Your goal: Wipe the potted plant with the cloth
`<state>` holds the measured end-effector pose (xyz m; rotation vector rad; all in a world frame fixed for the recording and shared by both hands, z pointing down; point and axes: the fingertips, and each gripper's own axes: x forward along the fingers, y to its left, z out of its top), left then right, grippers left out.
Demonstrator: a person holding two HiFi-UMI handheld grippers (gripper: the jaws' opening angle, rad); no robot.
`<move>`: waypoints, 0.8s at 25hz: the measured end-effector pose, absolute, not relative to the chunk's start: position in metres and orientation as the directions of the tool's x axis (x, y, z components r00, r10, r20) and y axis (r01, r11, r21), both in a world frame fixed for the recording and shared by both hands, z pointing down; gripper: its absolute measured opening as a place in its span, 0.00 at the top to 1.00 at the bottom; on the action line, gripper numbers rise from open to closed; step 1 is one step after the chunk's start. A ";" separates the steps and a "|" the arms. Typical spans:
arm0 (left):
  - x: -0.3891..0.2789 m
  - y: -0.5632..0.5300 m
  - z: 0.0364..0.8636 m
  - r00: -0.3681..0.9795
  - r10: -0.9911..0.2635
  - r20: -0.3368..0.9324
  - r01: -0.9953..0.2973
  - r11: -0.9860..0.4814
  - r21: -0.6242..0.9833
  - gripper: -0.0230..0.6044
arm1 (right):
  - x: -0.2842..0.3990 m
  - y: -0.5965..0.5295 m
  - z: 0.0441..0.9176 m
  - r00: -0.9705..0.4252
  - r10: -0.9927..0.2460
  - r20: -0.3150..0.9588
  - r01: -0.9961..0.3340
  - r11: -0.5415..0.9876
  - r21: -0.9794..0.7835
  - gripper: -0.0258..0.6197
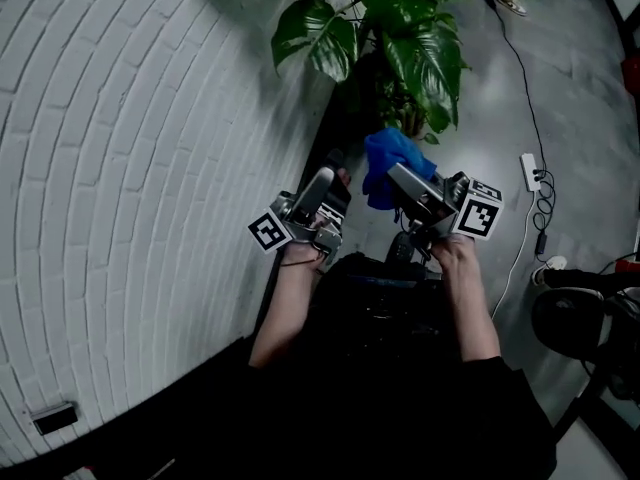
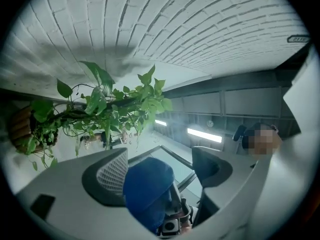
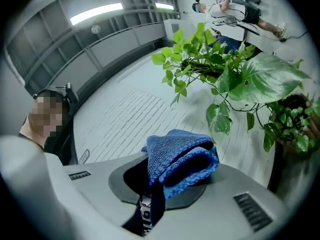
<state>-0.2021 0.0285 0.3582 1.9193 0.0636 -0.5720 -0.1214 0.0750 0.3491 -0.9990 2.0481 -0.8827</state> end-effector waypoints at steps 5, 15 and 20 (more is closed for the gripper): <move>-0.204 0.026 0.347 0.894 -0.188 -0.406 0.305 -0.410 0.860 0.31 | -0.123 0.070 0.338 -0.437 -0.867 -0.237 -0.396 0.423 -0.815 0.87; -0.286 0.051 0.366 0.891 -0.123 -0.436 0.375 -0.339 0.863 0.33 | -0.217 0.110 0.361 -0.351 -0.926 -0.137 -0.480 0.303 -0.823 0.87; -0.303 0.063 0.339 0.882 -0.095 -0.461 0.403 -0.354 0.844 0.33 | -0.236 0.114 0.335 -0.347 -0.929 -0.131 -0.510 0.304 -0.805 0.87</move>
